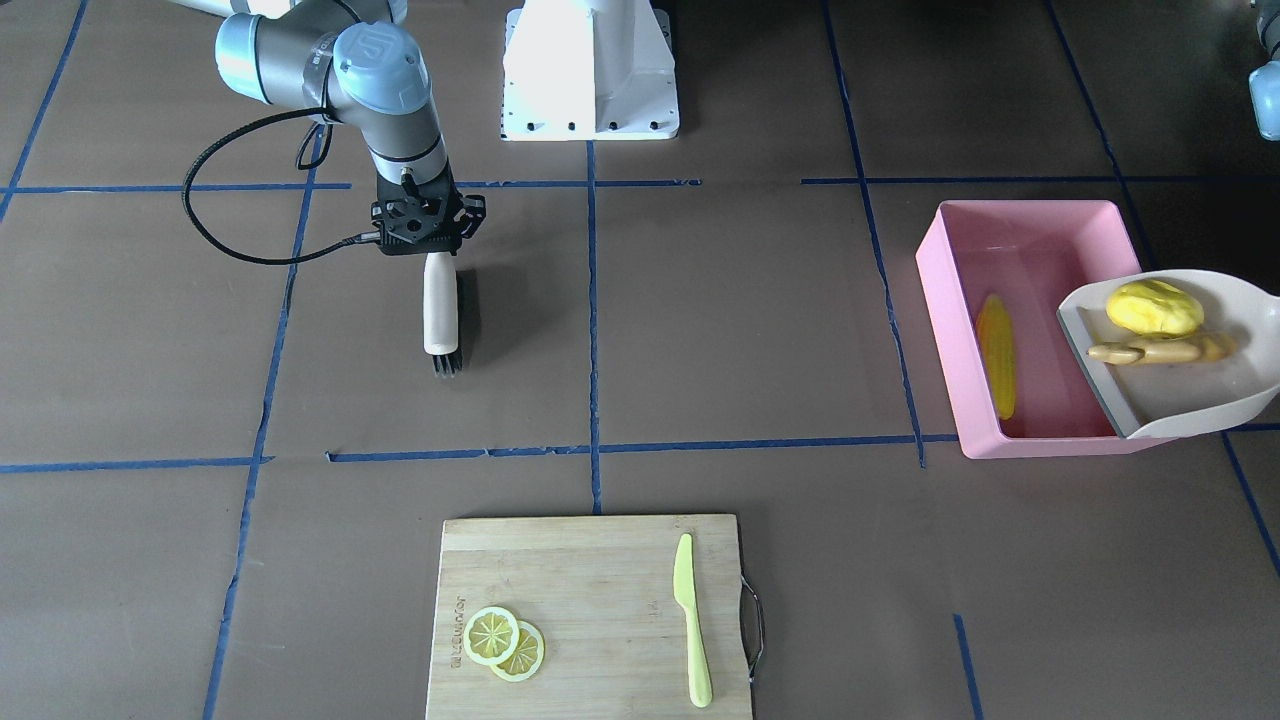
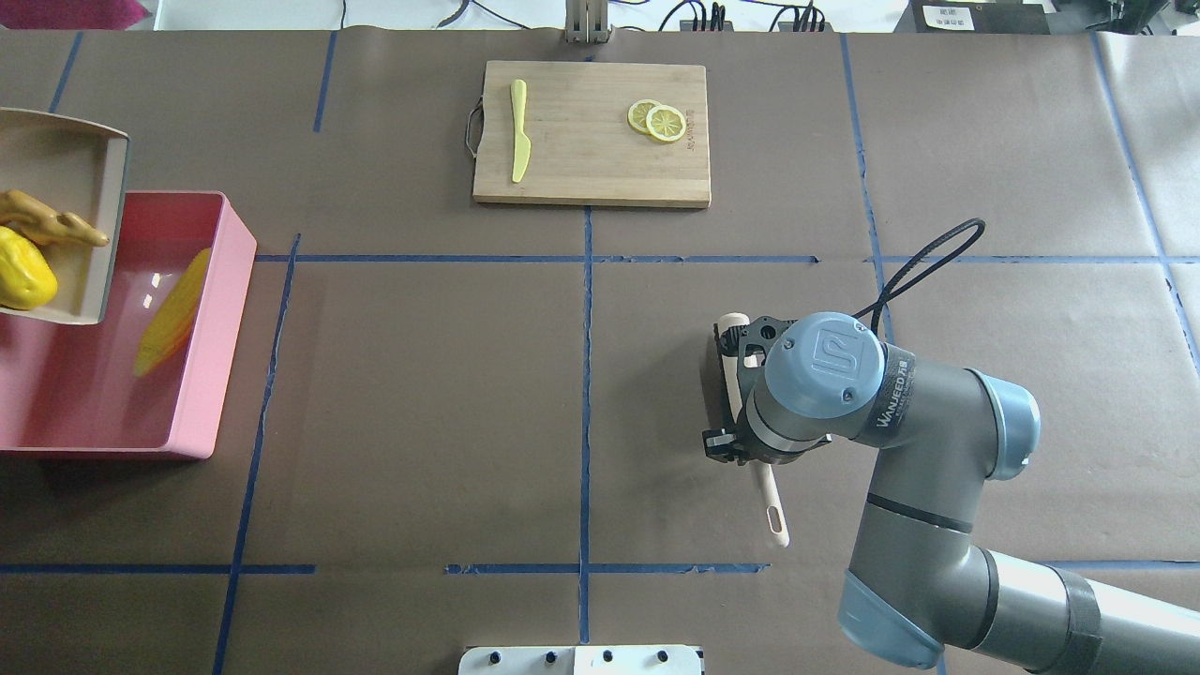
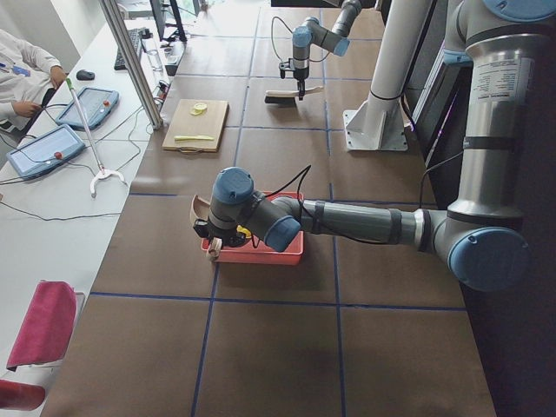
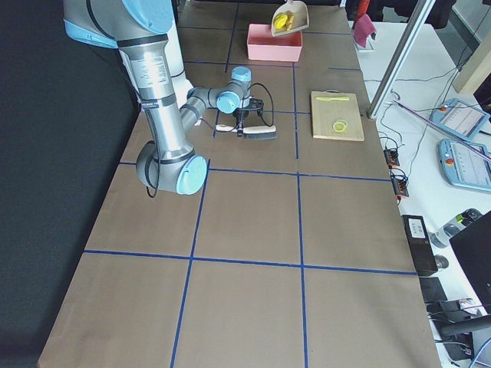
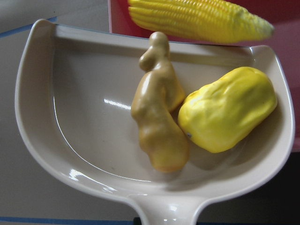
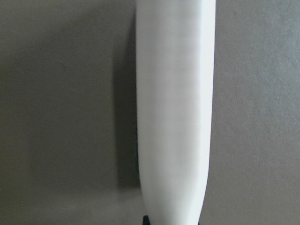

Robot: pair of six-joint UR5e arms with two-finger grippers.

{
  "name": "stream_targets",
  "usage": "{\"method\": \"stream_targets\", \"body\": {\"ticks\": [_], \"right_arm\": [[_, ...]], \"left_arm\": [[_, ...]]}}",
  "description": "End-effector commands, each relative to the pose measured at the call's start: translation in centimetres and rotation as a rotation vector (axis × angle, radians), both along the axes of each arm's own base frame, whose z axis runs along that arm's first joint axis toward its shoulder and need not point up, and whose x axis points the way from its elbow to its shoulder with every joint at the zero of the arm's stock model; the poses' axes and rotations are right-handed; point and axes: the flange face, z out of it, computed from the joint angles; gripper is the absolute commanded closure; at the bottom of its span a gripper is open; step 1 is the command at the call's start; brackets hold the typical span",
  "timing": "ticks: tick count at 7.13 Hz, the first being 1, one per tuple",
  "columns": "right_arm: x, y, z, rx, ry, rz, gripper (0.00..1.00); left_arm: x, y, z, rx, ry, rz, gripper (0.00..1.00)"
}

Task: Sweep and dump trash into bin
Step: 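Tilt the dustpan over the pink bin with the left gripper to dump produce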

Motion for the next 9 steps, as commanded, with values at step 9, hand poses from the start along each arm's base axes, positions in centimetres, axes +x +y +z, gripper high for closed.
{"method": "stream_targets", "body": {"ticks": [9], "right_arm": [[0.0,0.1,0.2,-0.002,0.004,0.000,1.00]], "left_arm": [[-0.8,-0.4,-4.0,-0.169,-0.176,0.022,1.00]]}}
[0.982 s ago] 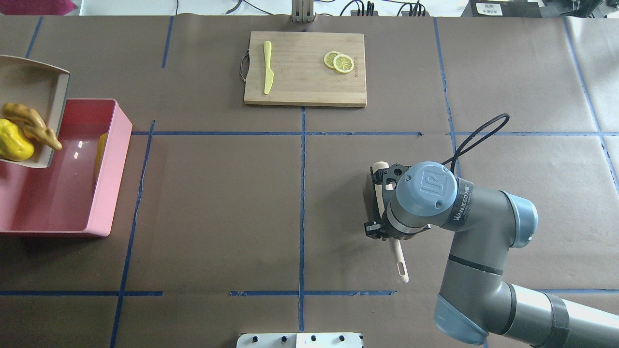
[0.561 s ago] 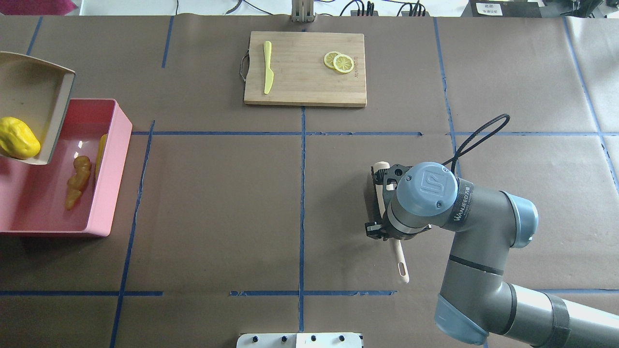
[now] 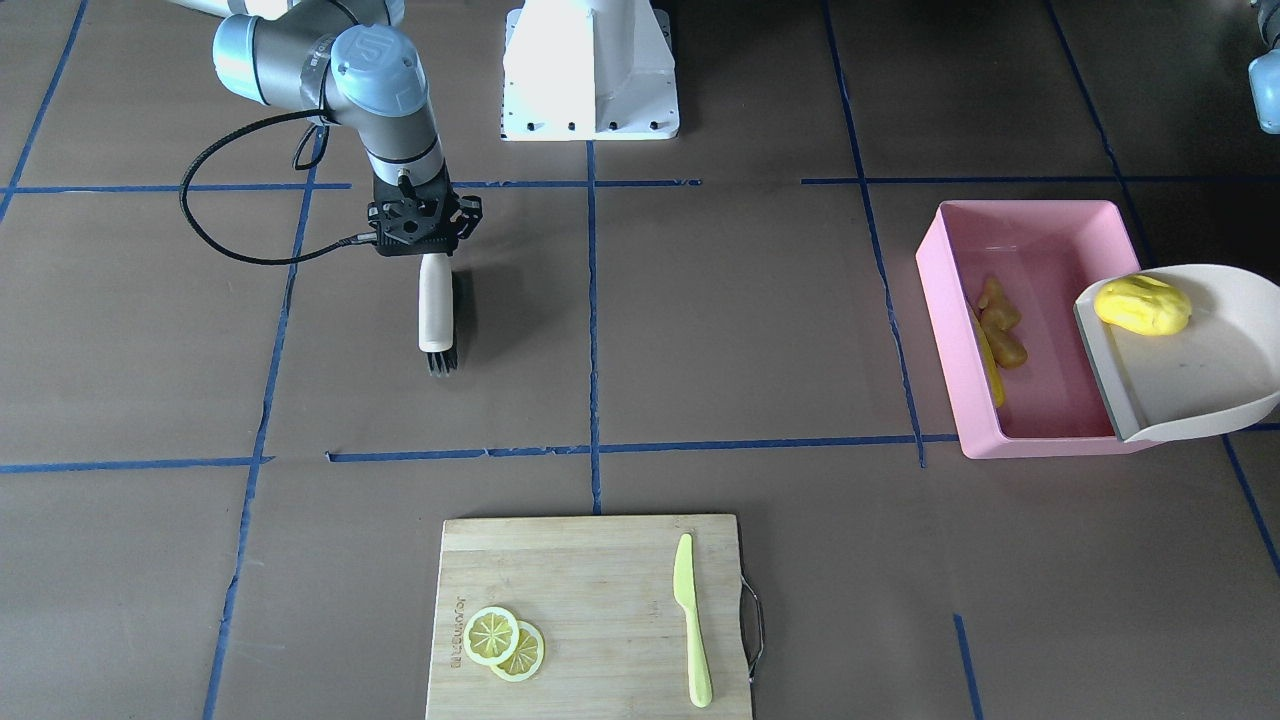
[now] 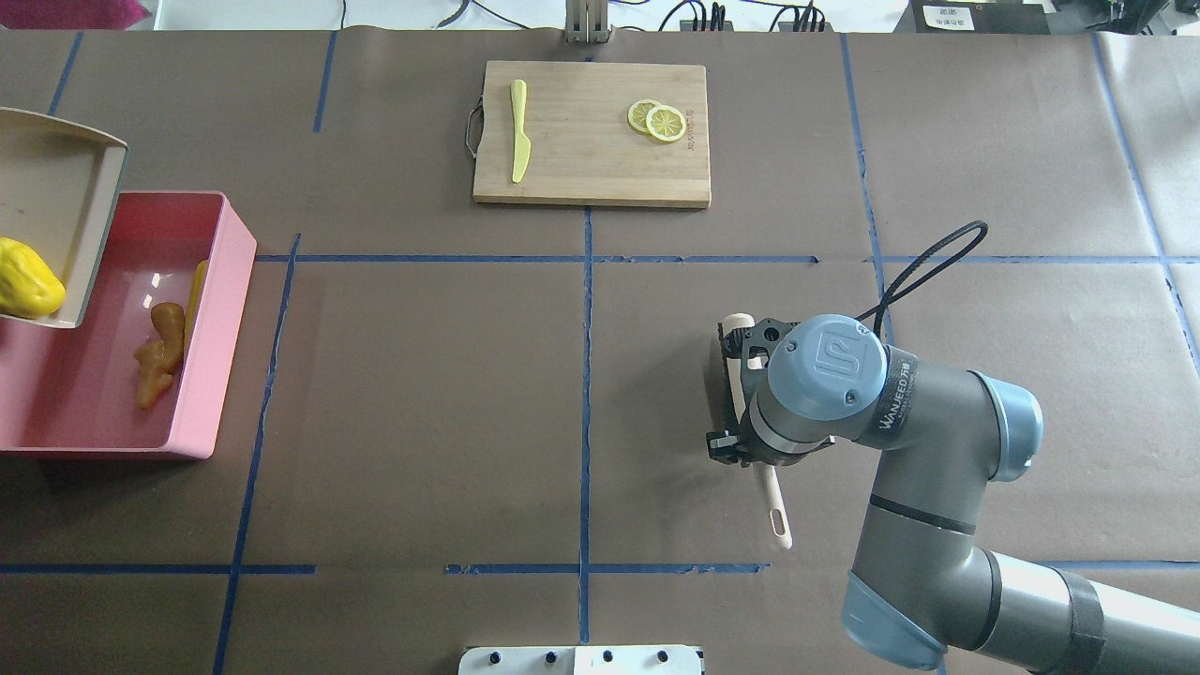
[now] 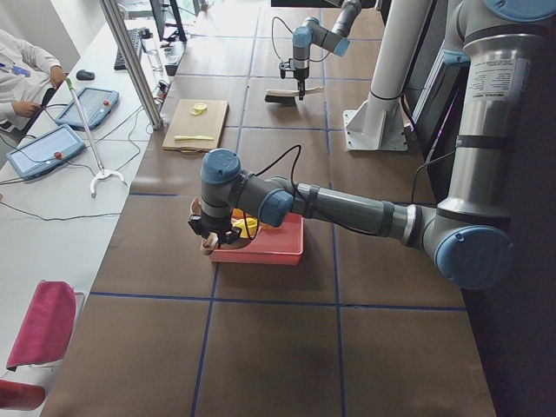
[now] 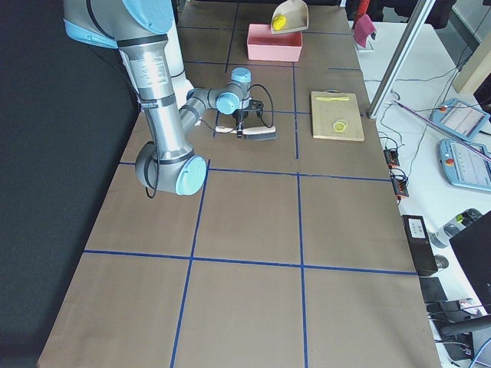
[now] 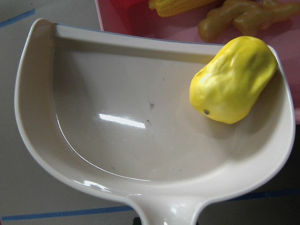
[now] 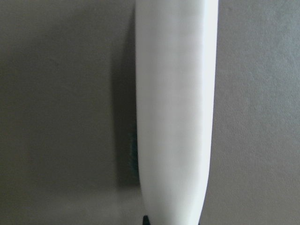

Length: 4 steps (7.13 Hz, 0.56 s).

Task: Sweep and dump trash into bin
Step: 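Tilt the dustpan over the pink bin with the left gripper to dump produce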

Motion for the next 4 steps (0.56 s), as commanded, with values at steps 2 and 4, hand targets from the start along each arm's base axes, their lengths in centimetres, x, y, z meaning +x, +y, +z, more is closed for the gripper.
{"method": "stream_targets", "body": {"ticks": [2,4], "right_arm": [[0.01,0.03,0.06,0.000,0.001,0.000,1.00],[-0.04,0.10,0.06,0.000,0.001,-0.002,1.00]], "left_arm": [[-1.30,1.04,-2.71,-0.044,-0.195,-0.034,1.00],[-1.40,0.99,-2.87,-0.028,-0.219,-0.024,1.00]]}}
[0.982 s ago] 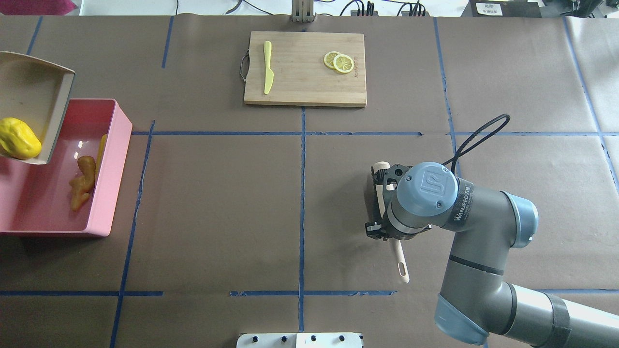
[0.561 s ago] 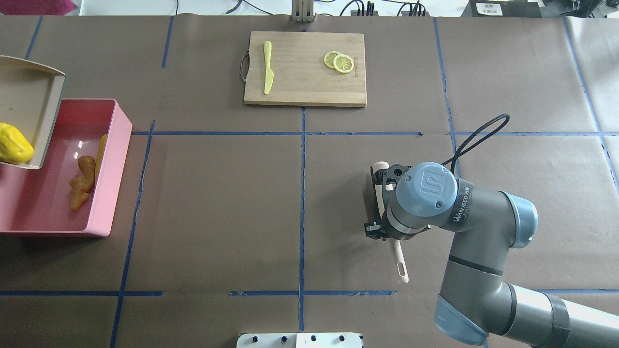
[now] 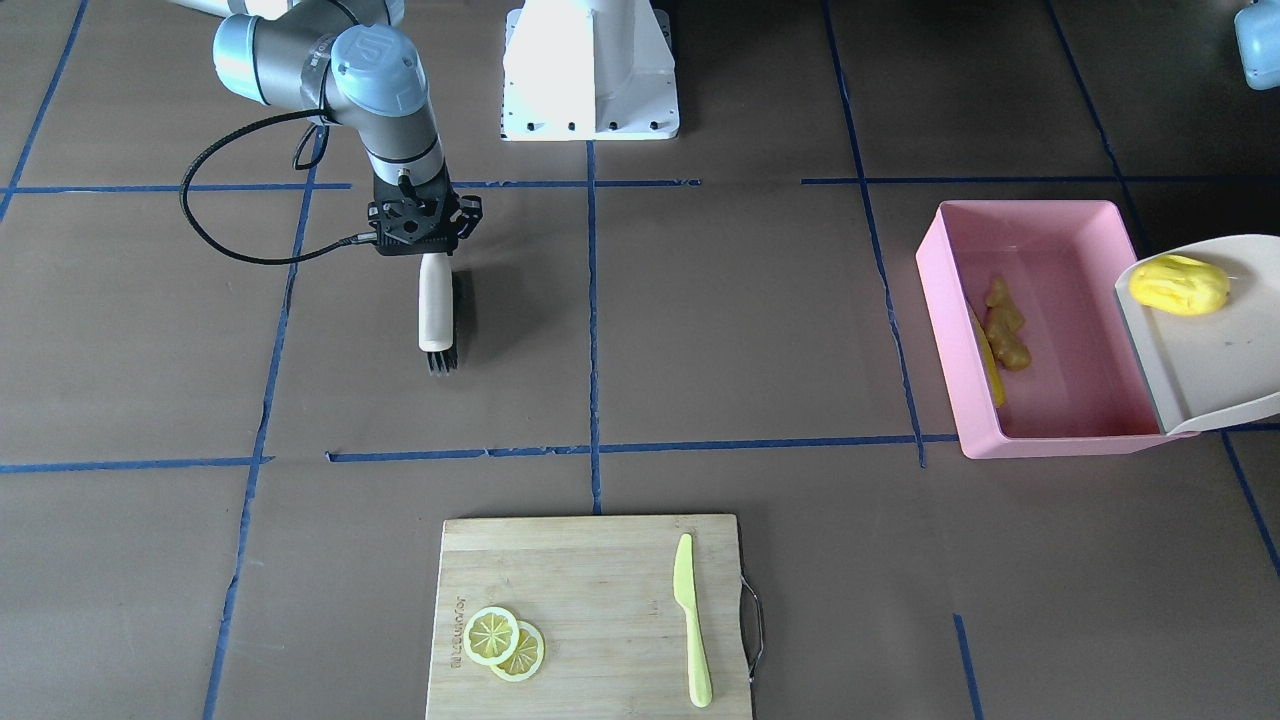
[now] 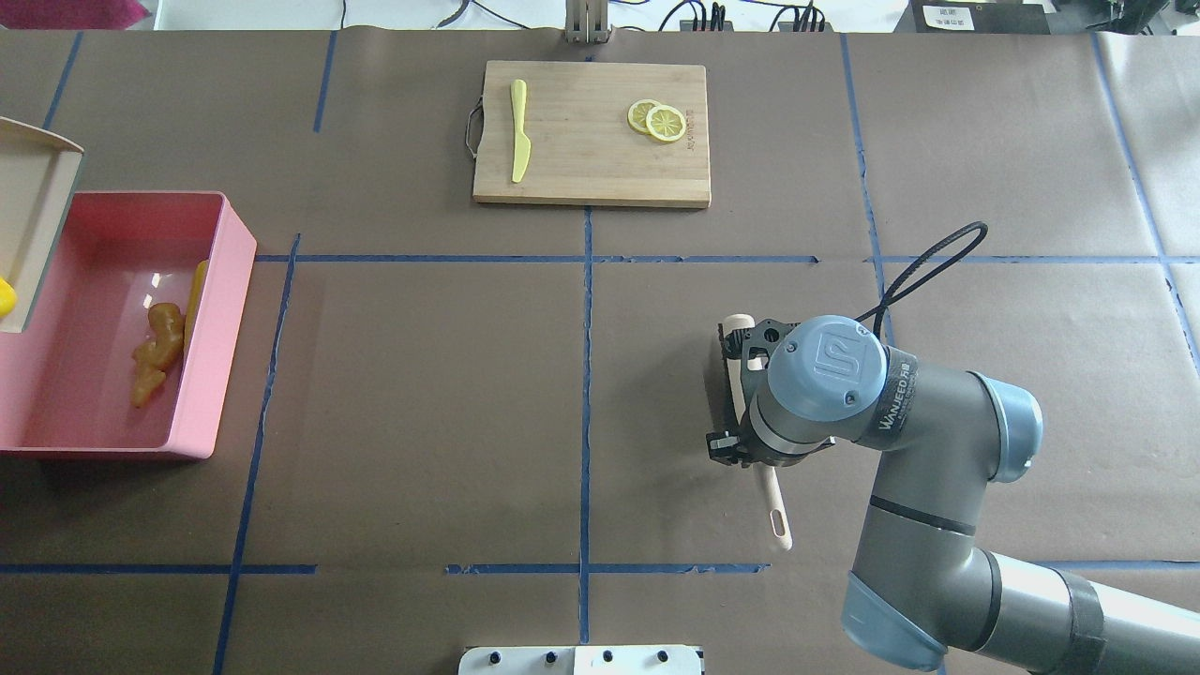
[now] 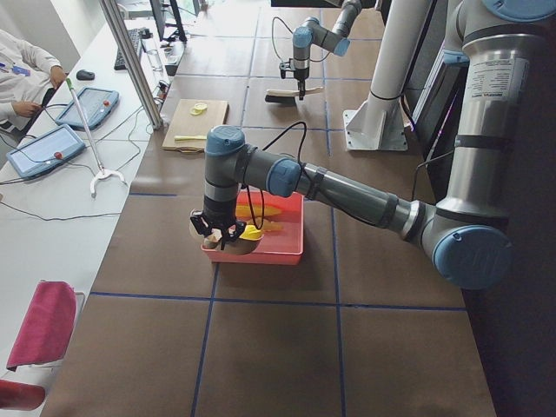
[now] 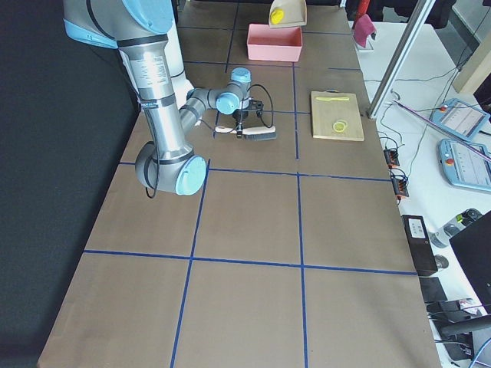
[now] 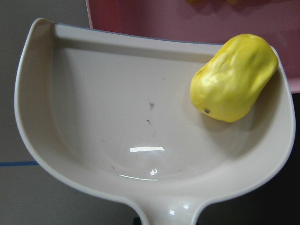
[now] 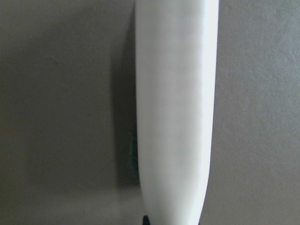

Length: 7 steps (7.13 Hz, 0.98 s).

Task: Sweep and dump trash into bin
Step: 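Tilt the dustpan over the pink bin with the left gripper to dump produce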

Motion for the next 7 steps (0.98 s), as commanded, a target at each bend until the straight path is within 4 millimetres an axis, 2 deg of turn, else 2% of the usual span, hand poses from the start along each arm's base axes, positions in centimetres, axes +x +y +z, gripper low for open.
{"method": "stream_targets", "body": {"ticks": [1,5,7], "right_arm": [[0.0,0.0,0.0,0.001,0.000,-0.001,1.00],[-0.1,0.0,0.0,0.001,0.000,-0.001,1.00],[-0.1,0.0,0.0,0.000,0.000,0.000,1.00]], "left_arm": [[-0.6,-0.5,-1.2,0.042,-0.081,-0.015,1.00],[0.1,-0.8,-1.5,0.056,-0.105,0.001,1.00],[1.6,-0.9,-2.1,0.016,0.048,0.028,1.00]]}}
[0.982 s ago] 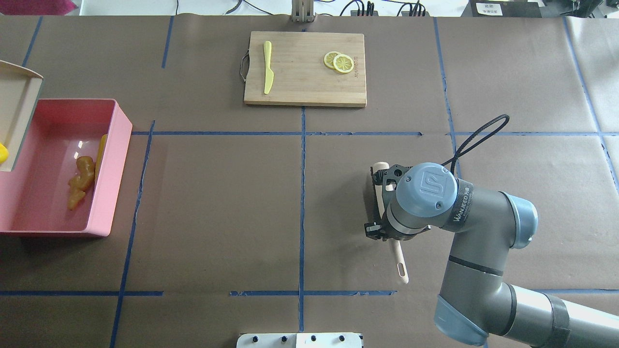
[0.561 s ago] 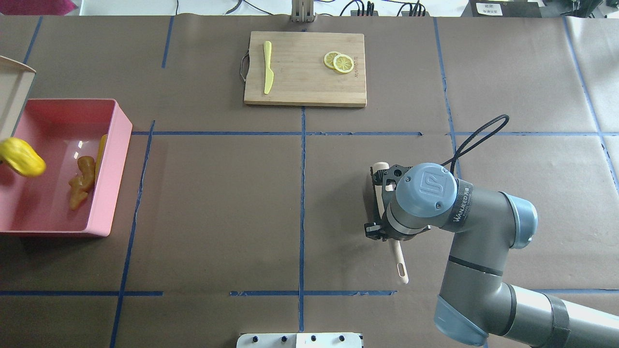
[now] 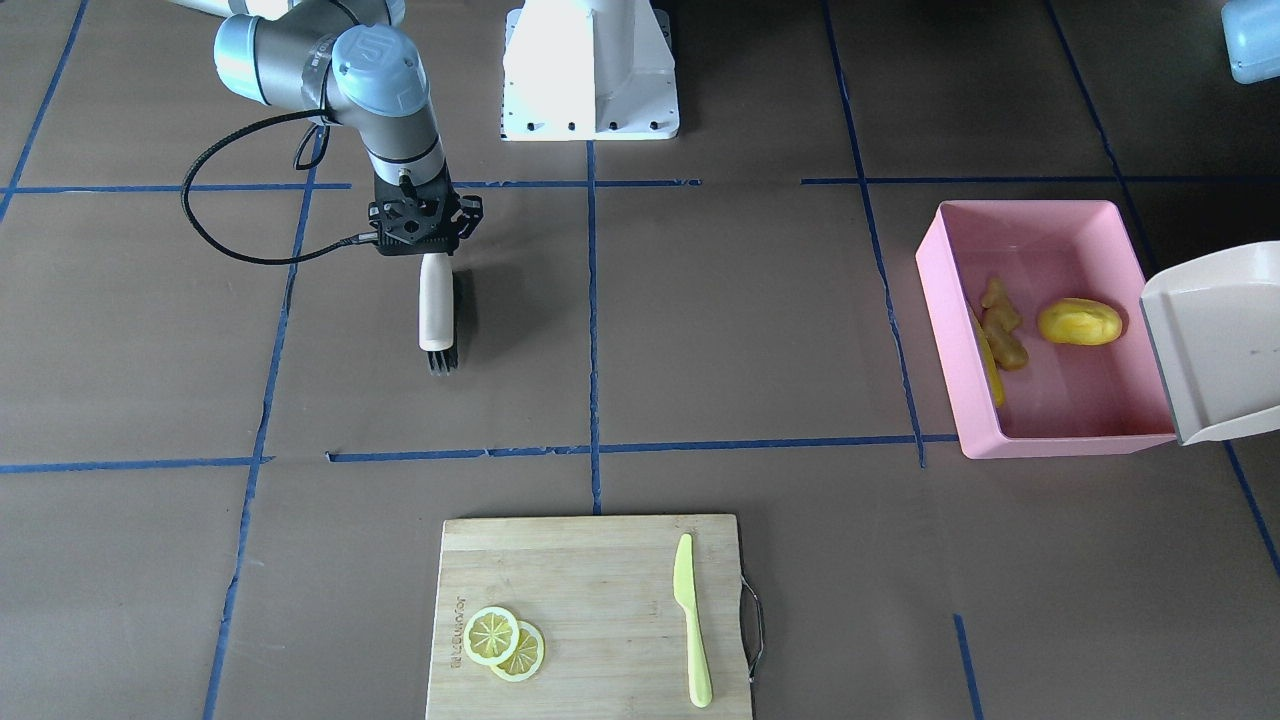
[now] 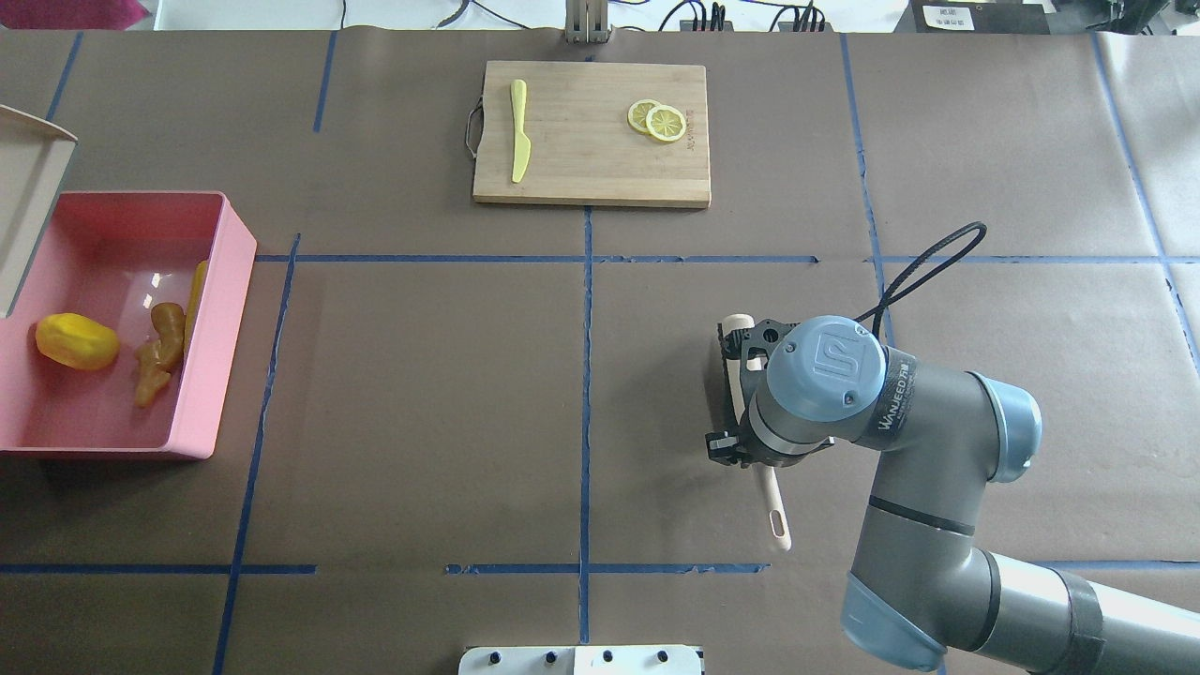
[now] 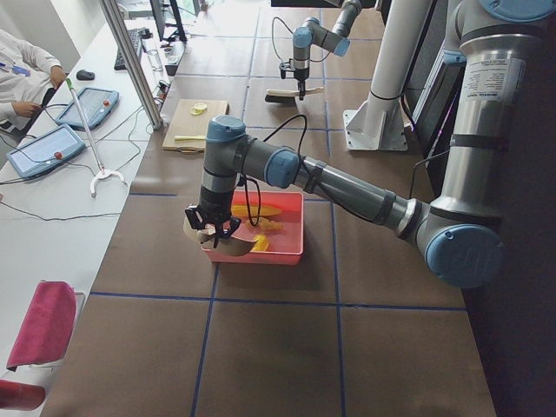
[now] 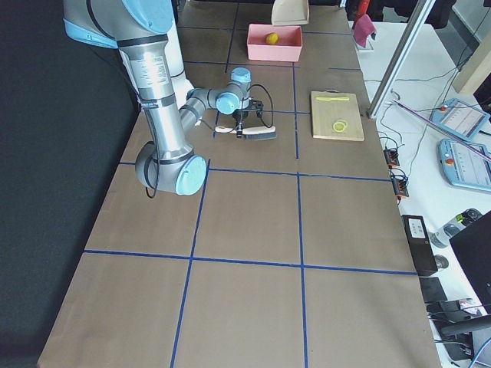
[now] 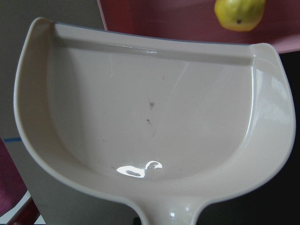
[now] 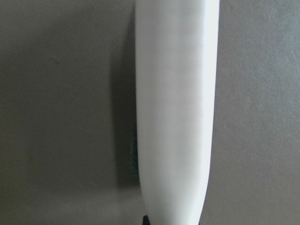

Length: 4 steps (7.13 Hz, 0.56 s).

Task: Sweep and dump trash into bin
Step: 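Tilt the dustpan over the pink bin with the left gripper to dump produce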

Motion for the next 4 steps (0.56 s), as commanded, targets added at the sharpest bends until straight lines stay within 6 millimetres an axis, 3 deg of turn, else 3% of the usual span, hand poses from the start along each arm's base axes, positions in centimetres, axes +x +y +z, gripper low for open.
{"method": "stream_targets", "body": {"ticks": [1,3,4], "right_arm": [[0.0,0.0,0.0,-0.001,0.000,-0.001,1.00],[0.0,0.0,0.0,-0.002,0.000,0.000,1.00],[0.0,0.0,0.1,-0.003,0.001,0.000,1.00]], "left_arm": [[1.5,0.0,-1.5,-0.078,0.187,-0.007,1.00],[2.9,0.7,-4.4,-0.169,0.393,-0.066,1.00],[3.9,0.9,-7.6,-0.176,0.436,-0.133,1.00]]}}
